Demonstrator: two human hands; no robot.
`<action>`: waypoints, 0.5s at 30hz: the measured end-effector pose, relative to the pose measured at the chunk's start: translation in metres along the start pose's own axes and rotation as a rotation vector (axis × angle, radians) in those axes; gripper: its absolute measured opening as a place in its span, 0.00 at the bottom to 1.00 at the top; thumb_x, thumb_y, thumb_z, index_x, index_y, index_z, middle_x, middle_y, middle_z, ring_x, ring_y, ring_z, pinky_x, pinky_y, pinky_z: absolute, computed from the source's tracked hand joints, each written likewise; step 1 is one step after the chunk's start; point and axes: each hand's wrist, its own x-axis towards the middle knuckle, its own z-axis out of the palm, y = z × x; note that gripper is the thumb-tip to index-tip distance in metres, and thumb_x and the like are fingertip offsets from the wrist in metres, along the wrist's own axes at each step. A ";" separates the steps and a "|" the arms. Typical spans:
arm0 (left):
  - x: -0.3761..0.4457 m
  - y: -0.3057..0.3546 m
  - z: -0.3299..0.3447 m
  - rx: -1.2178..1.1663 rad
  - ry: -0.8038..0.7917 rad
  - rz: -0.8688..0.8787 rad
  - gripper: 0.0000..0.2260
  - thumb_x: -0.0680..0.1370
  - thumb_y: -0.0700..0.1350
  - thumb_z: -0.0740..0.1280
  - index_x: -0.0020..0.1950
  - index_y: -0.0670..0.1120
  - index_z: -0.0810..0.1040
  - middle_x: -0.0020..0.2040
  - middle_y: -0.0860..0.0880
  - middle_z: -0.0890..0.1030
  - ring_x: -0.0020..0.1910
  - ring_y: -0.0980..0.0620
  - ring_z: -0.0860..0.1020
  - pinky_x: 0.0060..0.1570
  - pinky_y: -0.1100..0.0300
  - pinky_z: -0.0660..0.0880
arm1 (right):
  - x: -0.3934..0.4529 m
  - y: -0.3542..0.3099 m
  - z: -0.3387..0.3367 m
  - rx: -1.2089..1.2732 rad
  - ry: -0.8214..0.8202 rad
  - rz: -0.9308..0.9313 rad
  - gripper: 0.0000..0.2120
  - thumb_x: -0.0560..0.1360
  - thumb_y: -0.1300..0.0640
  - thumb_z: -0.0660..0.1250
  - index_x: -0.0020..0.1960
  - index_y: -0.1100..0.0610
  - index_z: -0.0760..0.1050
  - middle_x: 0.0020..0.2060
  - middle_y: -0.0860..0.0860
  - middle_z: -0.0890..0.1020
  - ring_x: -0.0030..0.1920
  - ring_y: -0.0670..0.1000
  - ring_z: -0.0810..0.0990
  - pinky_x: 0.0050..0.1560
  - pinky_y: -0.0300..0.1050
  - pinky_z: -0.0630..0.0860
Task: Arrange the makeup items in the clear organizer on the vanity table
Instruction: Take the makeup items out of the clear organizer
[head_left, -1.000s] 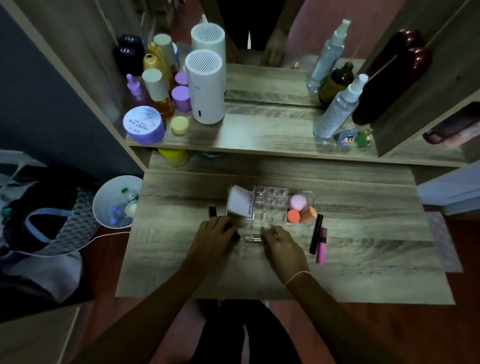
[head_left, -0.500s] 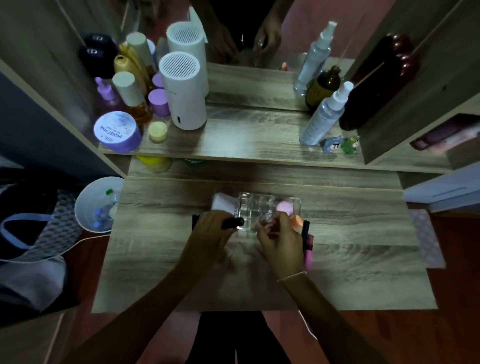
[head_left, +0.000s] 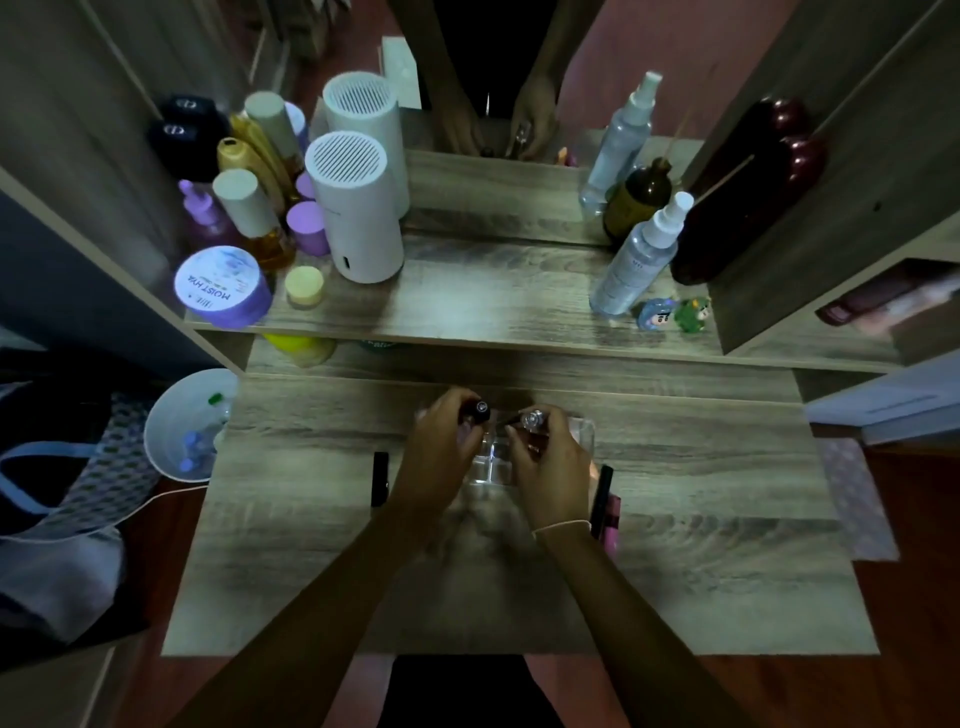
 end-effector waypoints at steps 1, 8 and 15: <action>0.000 -0.001 0.000 0.016 -0.009 0.004 0.08 0.75 0.39 0.67 0.53 0.46 0.74 0.49 0.49 0.78 0.47 0.57 0.75 0.47 0.67 0.71 | 0.001 0.002 0.001 -0.008 -0.017 0.014 0.11 0.73 0.60 0.70 0.54 0.56 0.76 0.48 0.56 0.83 0.44 0.43 0.80 0.48 0.11 0.51; 0.004 -0.004 0.003 0.176 -0.037 0.001 0.10 0.74 0.39 0.67 0.55 0.43 0.75 0.50 0.44 0.81 0.50 0.46 0.76 0.53 0.51 0.73 | 0.005 0.011 0.007 -0.044 -0.080 0.020 0.12 0.73 0.58 0.70 0.55 0.53 0.75 0.49 0.54 0.82 0.50 0.54 0.81 0.52 0.50 0.79; 0.008 -0.005 0.004 0.310 -0.086 0.021 0.13 0.75 0.40 0.66 0.59 0.43 0.74 0.57 0.43 0.77 0.56 0.46 0.72 0.55 0.54 0.68 | 0.013 0.014 0.013 -0.120 -0.087 0.009 0.16 0.73 0.60 0.70 0.60 0.57 0.75 0.54 0.55 0.82 0.57 0.57 0.77 0.58 0.52 0.75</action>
